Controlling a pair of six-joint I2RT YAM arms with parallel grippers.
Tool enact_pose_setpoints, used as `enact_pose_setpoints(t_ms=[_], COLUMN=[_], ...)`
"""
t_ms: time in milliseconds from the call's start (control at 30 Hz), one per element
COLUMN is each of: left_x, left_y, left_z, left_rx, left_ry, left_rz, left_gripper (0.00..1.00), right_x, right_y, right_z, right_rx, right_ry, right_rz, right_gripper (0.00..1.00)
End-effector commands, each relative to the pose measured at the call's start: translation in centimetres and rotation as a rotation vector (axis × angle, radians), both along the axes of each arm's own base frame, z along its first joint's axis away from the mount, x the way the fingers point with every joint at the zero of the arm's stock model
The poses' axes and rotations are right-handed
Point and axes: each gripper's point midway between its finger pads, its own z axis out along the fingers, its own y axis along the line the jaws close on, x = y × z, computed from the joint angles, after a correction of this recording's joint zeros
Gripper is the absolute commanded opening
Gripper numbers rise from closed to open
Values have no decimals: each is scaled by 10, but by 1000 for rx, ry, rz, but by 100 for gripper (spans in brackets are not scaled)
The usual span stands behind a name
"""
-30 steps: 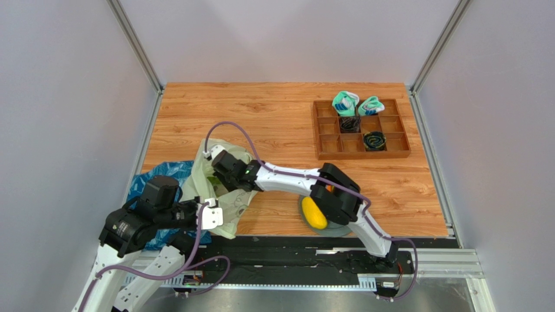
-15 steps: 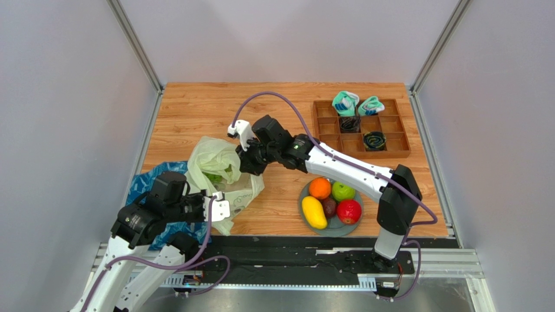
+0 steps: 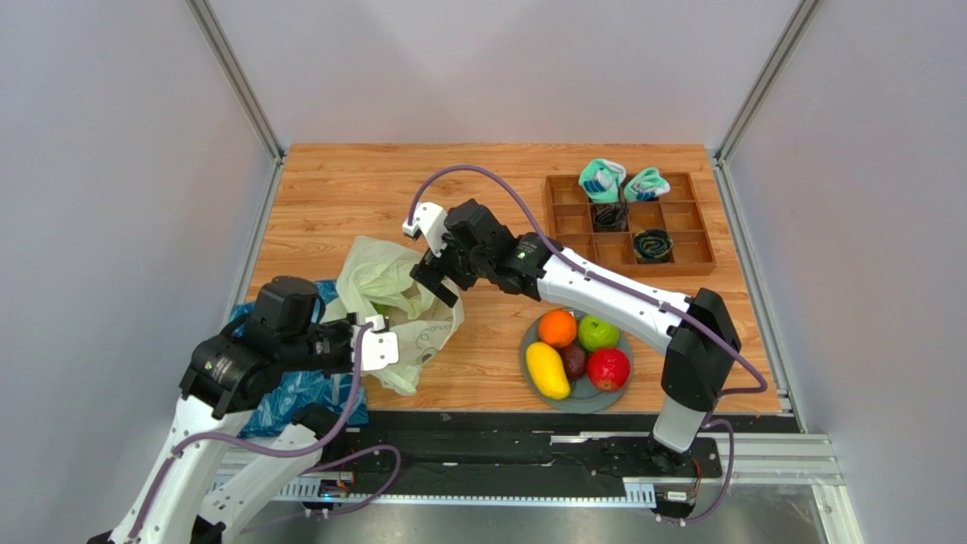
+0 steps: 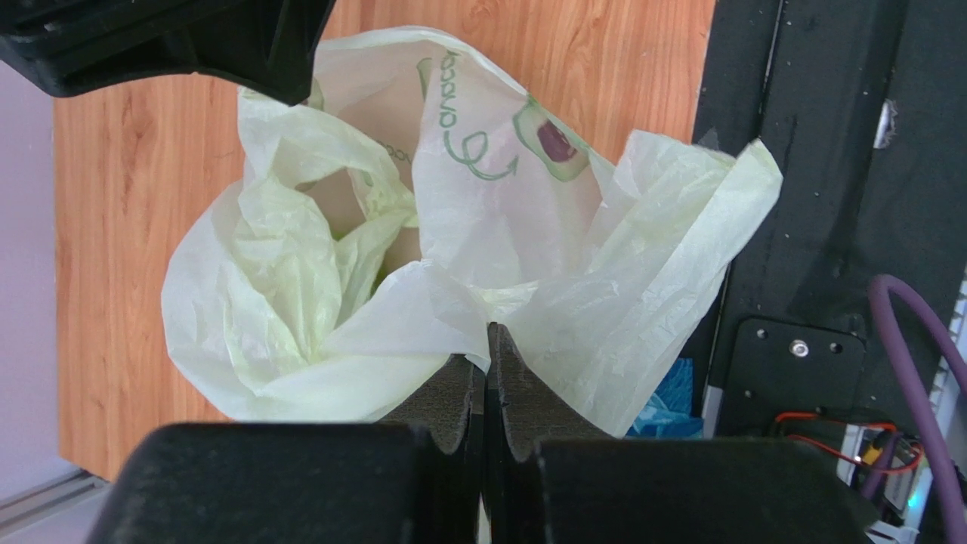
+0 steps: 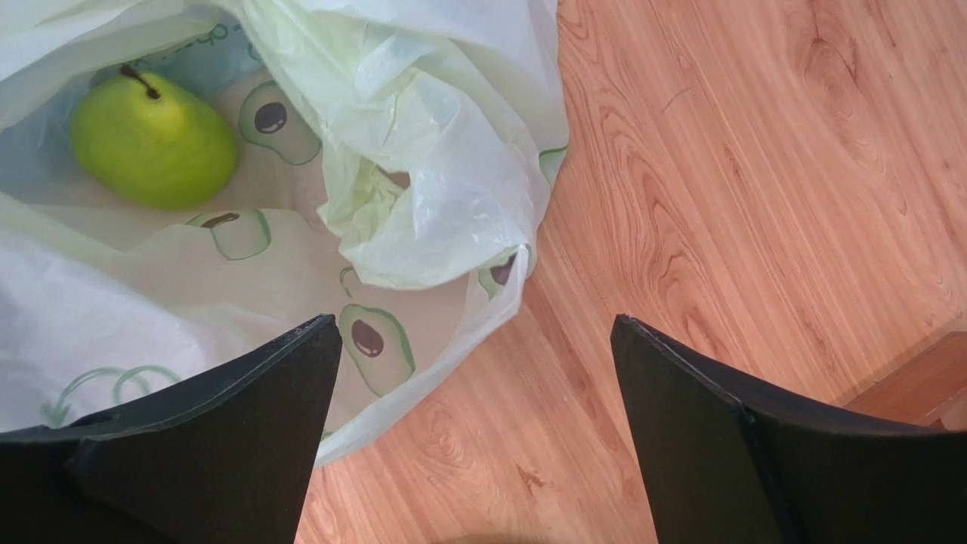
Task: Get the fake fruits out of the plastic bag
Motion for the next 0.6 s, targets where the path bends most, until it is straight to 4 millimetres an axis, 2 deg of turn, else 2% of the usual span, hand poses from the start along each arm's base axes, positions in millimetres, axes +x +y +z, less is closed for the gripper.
enact_pose_setpoints(t_ms=[0,133,233,267,333,367,400,433,467,500,533,567], left_x=[-26,-34,-32,-29,-21,-16,-9,4,14,23,40,58], left_y=[9,19,22,23,20,18,16,11,8,5,-2,-5], left_z=[12,9,6,6,10,12,14,25,28,33,51,55], left_rx=[-26,-4,8,14,0,-9,-17,-46,-46,-55,-91,-77], left_ry=[4,2,-8,-12,-42,-47,-61,-111,-122,-146,-217,-227], left_rz=[-4,22,39,49,56,69,82,93,105,114,125,148], left_gripper=[0,0,0,0,0,0,0,0,0,0,0,0], right_x=[26,39,49,52,58,58,66,70,77,93,104,108], right_y=[20,45,50,49,47,48,43,40,38,26,20,20], right_z=[-19,-35,-40,-37,-23,-14,-6,0,20,31,47,63], right_rx=[-11,-8,-19,-18,-6,12,7,8,31,45,85,141], right_ry=[-34,-18,-32,-44,-73,-78,-103,-118,-153,-172,-175,-161], right_rz=[-37,-58,-90,-94,-77,-55,-43,-35,-34,-67,-96,-82], right_gripper=[97,96,86,71,51,29,20,10,0,0,0,0])
